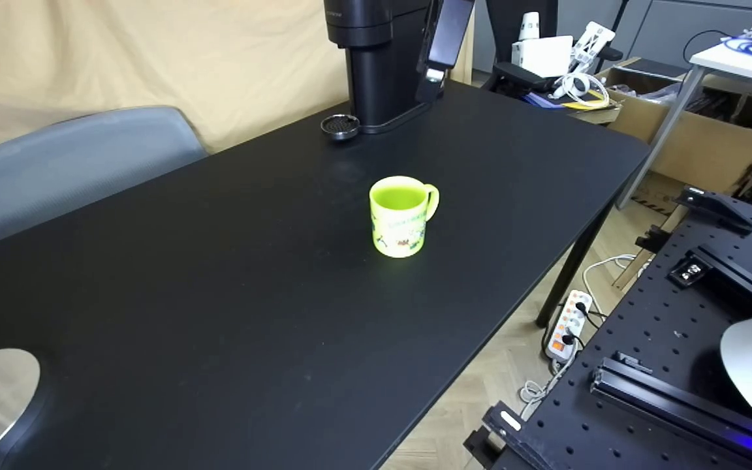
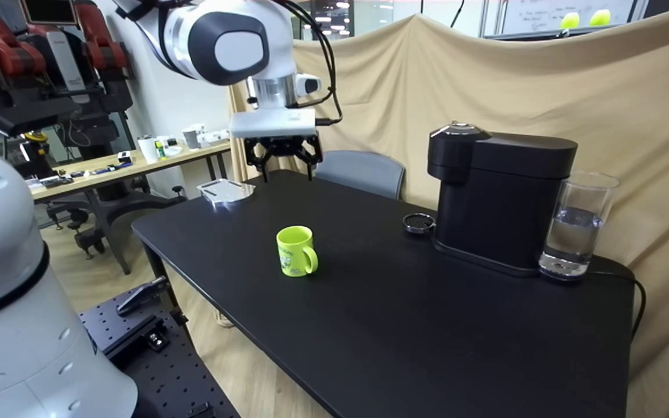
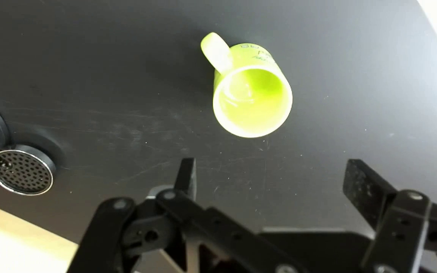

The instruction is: Move the yellow mug to the right side of the table

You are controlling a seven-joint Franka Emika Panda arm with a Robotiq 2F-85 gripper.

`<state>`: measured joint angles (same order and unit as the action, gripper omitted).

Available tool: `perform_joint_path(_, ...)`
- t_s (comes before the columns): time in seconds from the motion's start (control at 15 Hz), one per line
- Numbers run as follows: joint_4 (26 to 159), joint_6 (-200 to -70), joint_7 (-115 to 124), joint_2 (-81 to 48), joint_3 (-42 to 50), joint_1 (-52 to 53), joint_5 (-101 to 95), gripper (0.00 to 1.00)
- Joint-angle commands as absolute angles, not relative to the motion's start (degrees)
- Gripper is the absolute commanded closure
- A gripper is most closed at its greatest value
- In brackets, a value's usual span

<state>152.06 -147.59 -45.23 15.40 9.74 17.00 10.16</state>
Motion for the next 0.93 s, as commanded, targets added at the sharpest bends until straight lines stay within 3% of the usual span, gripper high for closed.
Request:
perform_joint_path(0.0, 151.97, -147.66, -45.77, 14.86, 7.01, 14.57, 11.01, 0.0)
perform_joint_path(0.33, 152.05, -147.13, -45.7, 15.81, 4.95, 12.89, 7.56, 0.0)
perform_joint_path(0.87, 148.72, -156.24, -45.39, 1.33, 3.37, 10.06, 7.97, 0.0)
